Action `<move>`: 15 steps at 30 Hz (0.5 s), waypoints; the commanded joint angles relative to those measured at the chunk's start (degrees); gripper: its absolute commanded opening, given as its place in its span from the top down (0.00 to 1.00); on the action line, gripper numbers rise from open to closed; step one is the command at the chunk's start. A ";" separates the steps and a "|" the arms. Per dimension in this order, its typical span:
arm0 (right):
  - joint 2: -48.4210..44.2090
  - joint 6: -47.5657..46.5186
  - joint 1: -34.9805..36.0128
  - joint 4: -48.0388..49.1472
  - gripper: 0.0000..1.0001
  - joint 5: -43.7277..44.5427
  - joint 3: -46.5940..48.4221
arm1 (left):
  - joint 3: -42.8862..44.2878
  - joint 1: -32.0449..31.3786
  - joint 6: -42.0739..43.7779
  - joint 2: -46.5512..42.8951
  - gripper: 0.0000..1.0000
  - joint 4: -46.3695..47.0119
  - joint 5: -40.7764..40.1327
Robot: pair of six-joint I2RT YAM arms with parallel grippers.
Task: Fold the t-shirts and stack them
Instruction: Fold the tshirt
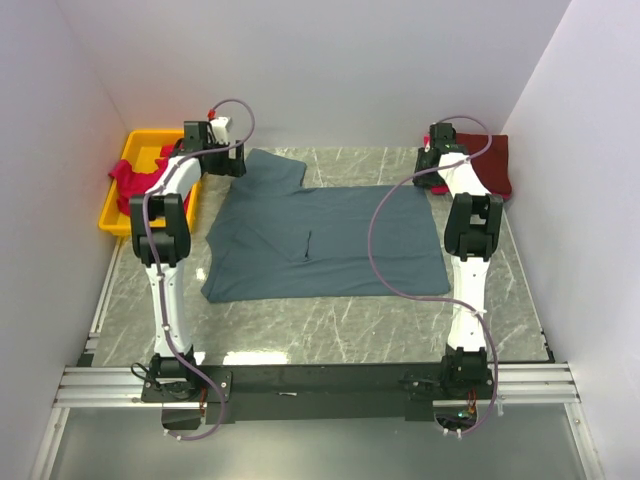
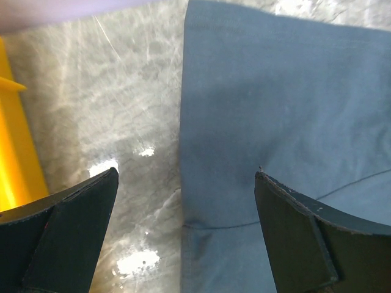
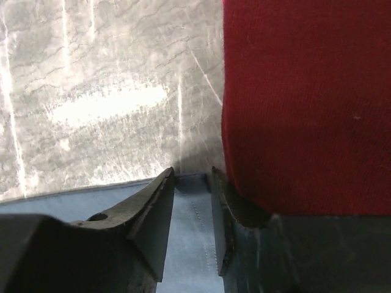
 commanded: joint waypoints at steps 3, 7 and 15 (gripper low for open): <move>2.07 -0.69 -0.04 -1.89 0.65 -0.56 2.33 | 5.72 0.03 -2.80 3.14 0.01 -1.78 -1.13; 2.60 -1.22 0.05 -2.86 0.88 -1.88 2.86 | 7.14 0.12 -5.33 4.81 0.01 -0.82 -1.84; 1.55 -1.83 0.05 -1.63 1.00 -2.94 1.28 | 13.98 0.12 -7.29 10.86 0.16 1.03 -2.28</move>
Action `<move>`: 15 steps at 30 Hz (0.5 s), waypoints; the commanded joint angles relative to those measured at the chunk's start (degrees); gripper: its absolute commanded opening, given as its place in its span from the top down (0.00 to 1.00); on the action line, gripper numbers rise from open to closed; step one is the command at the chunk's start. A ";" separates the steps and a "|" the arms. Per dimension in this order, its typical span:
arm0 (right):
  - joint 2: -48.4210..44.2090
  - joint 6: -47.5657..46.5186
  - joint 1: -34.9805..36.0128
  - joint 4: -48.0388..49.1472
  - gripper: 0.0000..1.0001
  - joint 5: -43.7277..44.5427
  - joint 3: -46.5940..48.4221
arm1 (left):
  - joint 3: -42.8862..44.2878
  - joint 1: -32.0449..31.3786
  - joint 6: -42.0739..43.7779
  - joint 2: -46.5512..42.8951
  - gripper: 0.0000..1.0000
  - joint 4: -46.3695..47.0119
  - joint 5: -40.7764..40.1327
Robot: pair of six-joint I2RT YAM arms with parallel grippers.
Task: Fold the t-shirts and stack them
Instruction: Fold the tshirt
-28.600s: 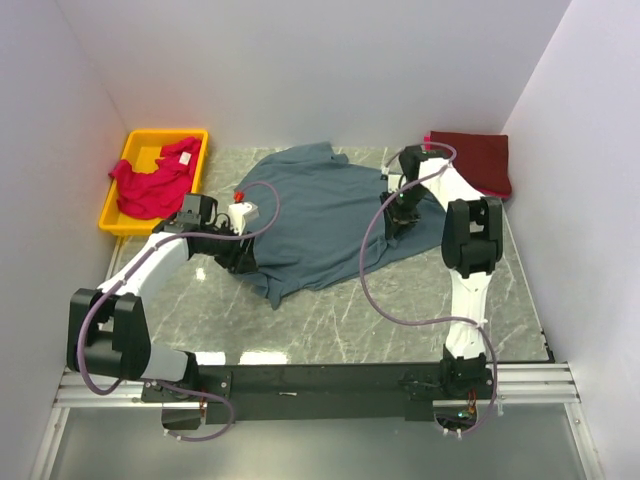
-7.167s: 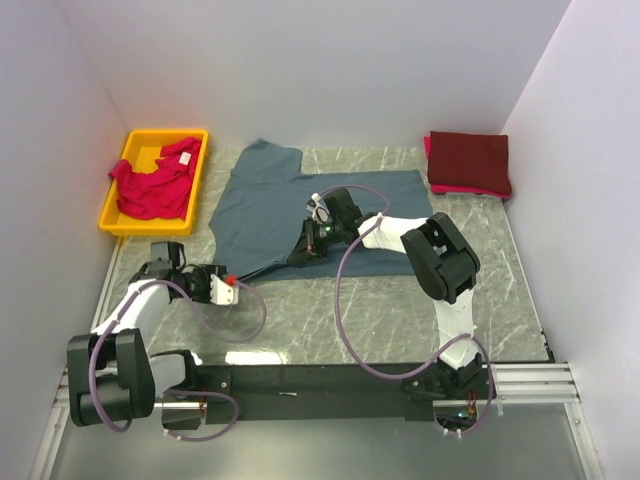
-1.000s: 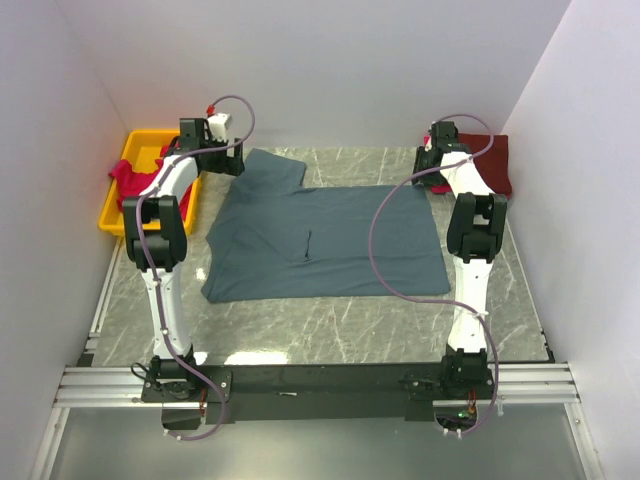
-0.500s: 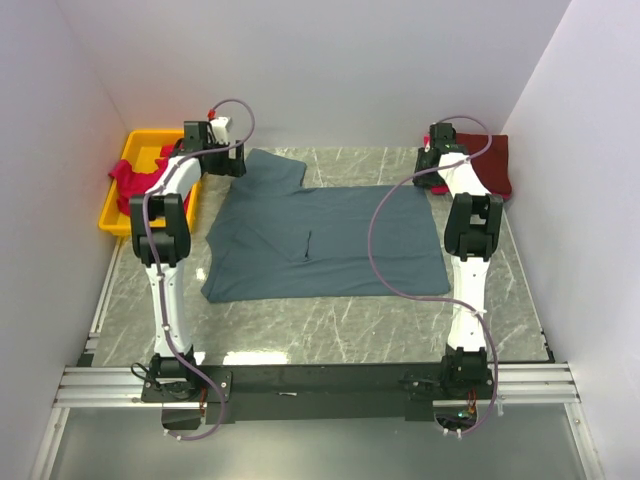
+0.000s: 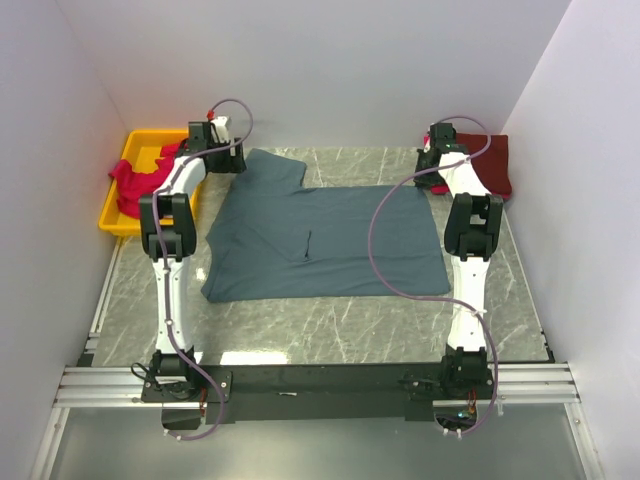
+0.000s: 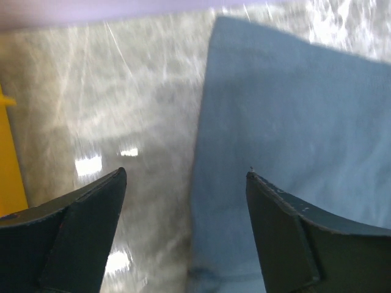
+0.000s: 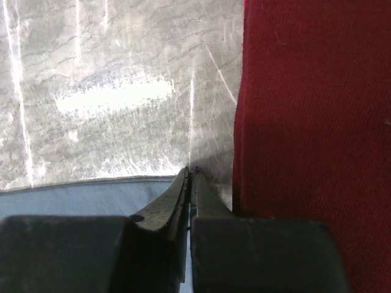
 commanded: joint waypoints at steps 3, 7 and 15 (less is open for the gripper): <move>0.30 -1.16 -0.13 0.73 1.00 -1.06 -0.91 | 6.55 -1.27 -1.34 4.17 0.20 1.91 -0.18; -0.93 -1.68 -0.04 1.96 1.00 -1.50 -2.58 | 6.11 -2.33 0.67 4.88 0.21 2.52 -0.35; -1.90 -2.30 -0.04 2.49 1.00 -1.85 -3.37 | 7.17 -4.97 7.70 6.81 0.28 0.85 -3.50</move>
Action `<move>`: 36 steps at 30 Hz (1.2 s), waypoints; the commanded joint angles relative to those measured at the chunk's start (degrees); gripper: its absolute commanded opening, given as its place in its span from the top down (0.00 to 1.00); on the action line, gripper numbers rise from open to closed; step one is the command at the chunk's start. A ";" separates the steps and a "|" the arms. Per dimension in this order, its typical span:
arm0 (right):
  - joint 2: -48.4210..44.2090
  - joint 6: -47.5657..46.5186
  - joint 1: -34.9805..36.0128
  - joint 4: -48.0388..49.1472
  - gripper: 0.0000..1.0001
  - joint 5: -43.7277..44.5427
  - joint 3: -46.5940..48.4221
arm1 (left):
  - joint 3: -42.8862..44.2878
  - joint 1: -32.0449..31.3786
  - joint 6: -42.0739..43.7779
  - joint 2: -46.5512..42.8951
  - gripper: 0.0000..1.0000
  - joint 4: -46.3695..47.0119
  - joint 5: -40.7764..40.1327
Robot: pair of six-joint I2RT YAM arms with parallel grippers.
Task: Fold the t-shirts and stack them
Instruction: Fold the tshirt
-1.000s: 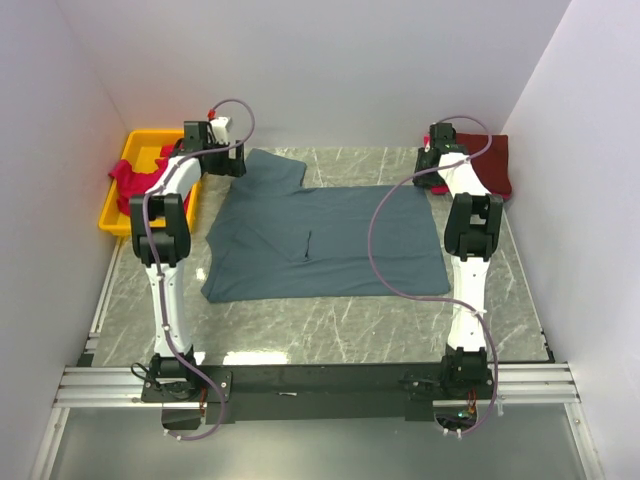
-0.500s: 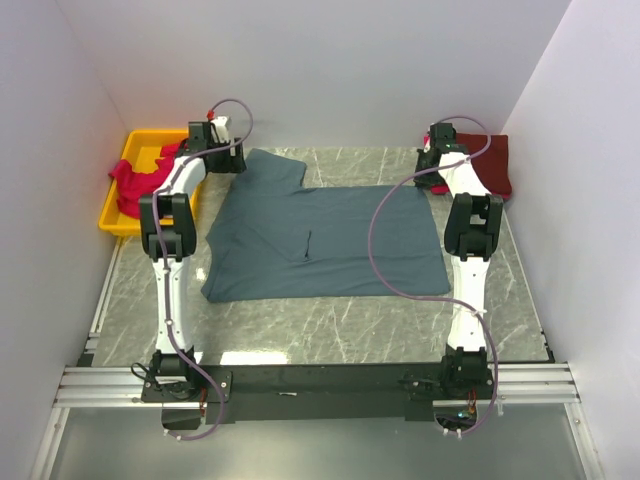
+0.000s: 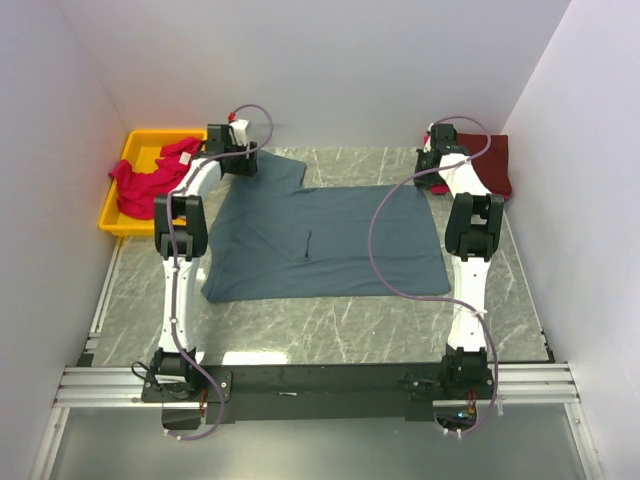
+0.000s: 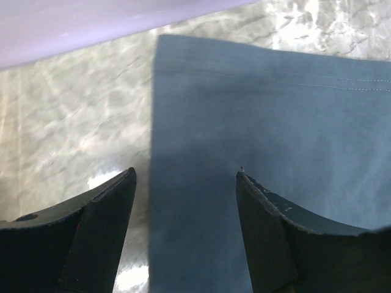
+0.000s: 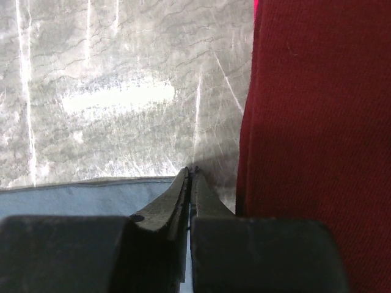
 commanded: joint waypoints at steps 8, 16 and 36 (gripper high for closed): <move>-2.80 -1.23 -0.02 0.95 1.00 -1.60 -2.48 | 6.25 -2.38 6.26 3.94 0.46 -1.71 -4.69; -4.91 -2.20 0.07 2.79 1.00 -3.00 -4.76 | 4.58 -2.29 6.18 2.45 0.98 1.18 -5.21; -17.13 -5.62 -0.11 9.21 1.00 -3.71 -14.35 | -21.08 0.34 5.20 -21.46 1.00 20.70 2.86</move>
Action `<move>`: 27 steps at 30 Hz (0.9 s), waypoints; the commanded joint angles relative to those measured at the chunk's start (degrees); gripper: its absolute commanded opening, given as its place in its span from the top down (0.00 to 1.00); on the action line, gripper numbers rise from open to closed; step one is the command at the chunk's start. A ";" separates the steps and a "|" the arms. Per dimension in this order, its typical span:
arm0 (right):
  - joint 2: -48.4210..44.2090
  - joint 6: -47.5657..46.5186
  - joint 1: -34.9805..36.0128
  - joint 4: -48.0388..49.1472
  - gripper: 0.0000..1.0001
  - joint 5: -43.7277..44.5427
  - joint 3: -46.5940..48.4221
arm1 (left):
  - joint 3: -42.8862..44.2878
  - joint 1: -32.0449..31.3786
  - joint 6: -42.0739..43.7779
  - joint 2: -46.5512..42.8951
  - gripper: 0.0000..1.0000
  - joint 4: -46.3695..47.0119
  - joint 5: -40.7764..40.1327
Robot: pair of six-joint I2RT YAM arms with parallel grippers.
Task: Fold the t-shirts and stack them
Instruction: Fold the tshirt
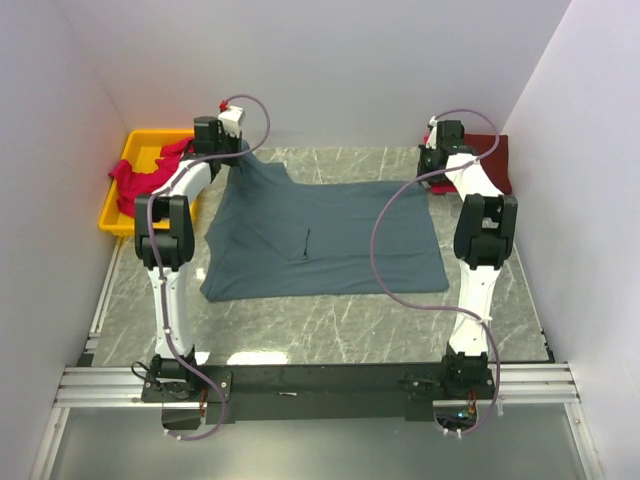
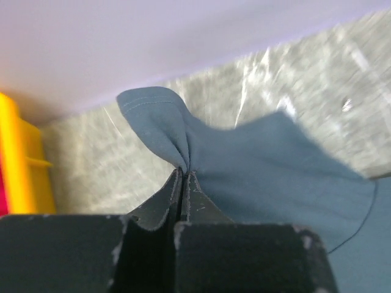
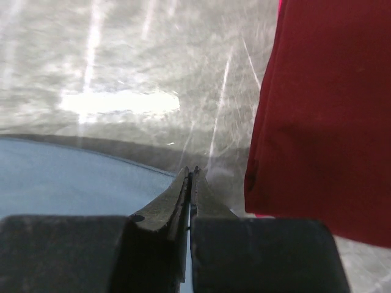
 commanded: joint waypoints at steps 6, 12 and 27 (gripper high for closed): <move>-6.93 -4.10 -0.19 1.64 1.00 -0.06 -0.90 | -5.78 0.70 3.25 -10.09 1.00 6.37 4.72; -9.22 -5.34 -0.63 1.11 1.00 -0.58 -3.80 | -12.28 1.40 4.75 -15.54 1.00 5.31 6.65; -17.57 -7.45 -2.57 2.25 1.00 -1.90 -15.40 | -28.46 3.33 8.35 -29.08 1.00 3.55 10.34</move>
